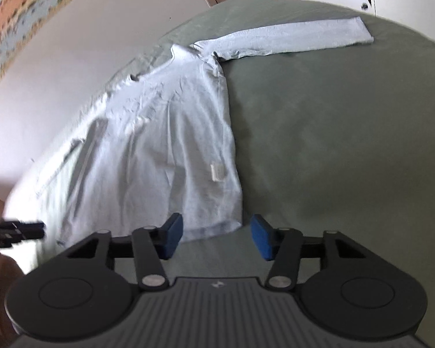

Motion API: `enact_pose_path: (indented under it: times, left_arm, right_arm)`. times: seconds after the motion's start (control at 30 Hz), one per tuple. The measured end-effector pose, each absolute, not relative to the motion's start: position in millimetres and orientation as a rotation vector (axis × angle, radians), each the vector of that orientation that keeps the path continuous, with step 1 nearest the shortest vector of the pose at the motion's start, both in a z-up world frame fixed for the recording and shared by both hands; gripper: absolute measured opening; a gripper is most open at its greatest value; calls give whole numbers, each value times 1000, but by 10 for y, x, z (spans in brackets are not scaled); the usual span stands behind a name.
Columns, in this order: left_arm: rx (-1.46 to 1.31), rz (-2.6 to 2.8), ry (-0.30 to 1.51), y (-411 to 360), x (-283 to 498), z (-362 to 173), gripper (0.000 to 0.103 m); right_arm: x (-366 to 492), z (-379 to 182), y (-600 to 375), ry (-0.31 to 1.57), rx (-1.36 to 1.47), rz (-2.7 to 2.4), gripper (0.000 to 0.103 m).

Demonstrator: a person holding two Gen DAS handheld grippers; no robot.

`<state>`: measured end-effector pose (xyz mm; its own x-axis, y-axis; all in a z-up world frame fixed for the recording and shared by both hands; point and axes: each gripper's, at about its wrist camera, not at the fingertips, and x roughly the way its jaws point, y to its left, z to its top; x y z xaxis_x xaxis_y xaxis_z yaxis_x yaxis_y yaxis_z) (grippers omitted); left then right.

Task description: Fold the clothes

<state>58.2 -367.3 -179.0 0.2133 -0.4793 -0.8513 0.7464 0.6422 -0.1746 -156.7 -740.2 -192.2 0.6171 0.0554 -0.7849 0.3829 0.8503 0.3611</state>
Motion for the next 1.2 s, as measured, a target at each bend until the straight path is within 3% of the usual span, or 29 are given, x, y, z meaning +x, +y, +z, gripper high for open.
enact_pose_path:
  times: [0.4, 0.43, 0.47, 0.5, 0.57, 0.63, 0.67, 0.7, 0.8, 1.0, 1.17, 1.2]
  left_arm:
    - [187, -790, 1229, -3692, 822, -2063, 41]
    - [186, -783, 1235, -3693, 826, -2079, 41]
    - [187, -776, 1245, -3699, 834, -2105, 41]
    - [189, -773, 1251, -3707, 837, -2122, 41]
    - [192, -761, 1255, -3739, 843, -2146, 41]
    - [189, -760, 1248, -3765, 839, -2156, 39]
    - [189, -758, 1242, -3774, 831, -2154, 32]
    - [193, -754, 1238, -3778, 822, -2145, 13]
    - [189, -749, 1254, -3765, 789, -2085, 8]
    - [228, -737, 1320, -3781, 688, -2101, 8]
    - [218, -719, 1376, -3771, 688, -2195, 14]
    - [213, -725, 1378, -3755, 693, -2157, 17]
  right_arm:
    - [-1407, -2199, -7659, 908, 710, -213, 53]
    - [-1395, -2217, -7656, 913, 711, -215, 50]
    - [-1382, -2236, -7654, 917, 711, -217, 41]
    - [-1370, -2251, -7656, 922, 714, -219, 25]
    - [-1360, -2266, -7655, 926, 725, -214, 11]
    - [-1352, -2277, -7644, 931, 737, -205, 8]
    - [-1352, -2262, -7639, 931, 734, -208, 6]
    - [-1353, -2240, -7634, 931, 729, -214, 5]
    - [-1374, -2155, -7635, 923, 712, -226, 4]
    - [-1401, -2081, -7654, 963, 668, -235, 4]
    - [-1387, -2245, -7682, 991, 684, -260, 8]
    - [-1403, -2249, -7697, 984, 701, -257, 13]
